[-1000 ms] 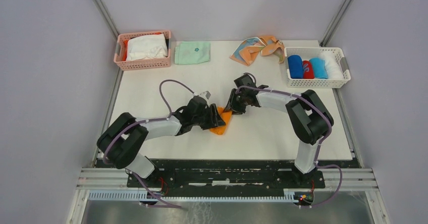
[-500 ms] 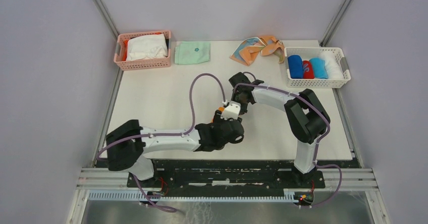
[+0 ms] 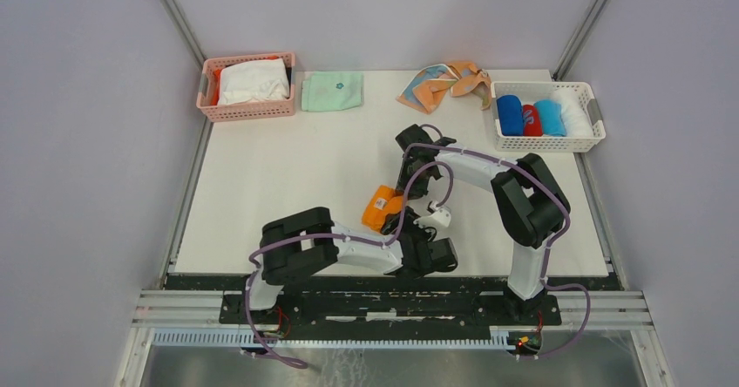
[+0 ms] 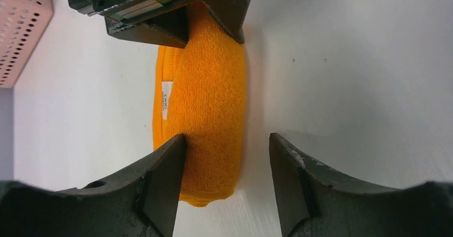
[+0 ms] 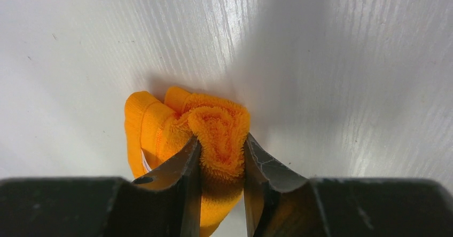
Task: Roll the towels
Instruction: Roll the towel at the center of the board.
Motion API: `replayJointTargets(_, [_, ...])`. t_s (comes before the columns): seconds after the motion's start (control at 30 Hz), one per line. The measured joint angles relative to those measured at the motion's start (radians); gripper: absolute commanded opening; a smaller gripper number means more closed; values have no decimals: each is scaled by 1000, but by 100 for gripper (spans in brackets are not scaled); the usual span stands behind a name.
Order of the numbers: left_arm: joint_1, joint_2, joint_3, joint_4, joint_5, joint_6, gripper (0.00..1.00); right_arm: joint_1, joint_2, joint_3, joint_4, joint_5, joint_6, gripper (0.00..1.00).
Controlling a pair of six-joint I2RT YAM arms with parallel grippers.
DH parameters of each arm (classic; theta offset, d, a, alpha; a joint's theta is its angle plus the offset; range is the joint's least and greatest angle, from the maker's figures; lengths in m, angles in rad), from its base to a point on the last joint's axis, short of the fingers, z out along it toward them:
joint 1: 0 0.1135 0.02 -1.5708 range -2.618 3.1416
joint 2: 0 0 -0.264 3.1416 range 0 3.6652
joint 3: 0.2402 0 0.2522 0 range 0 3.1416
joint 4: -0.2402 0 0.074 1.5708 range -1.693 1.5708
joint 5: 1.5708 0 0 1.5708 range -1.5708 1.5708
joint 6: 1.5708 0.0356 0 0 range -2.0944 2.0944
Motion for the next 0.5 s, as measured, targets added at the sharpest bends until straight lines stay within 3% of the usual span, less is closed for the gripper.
replayJointTargets(0.5, [10, 101, 59, -145, -147, -48, 61, -2, 0, 0, 2, -13, -1, 30])
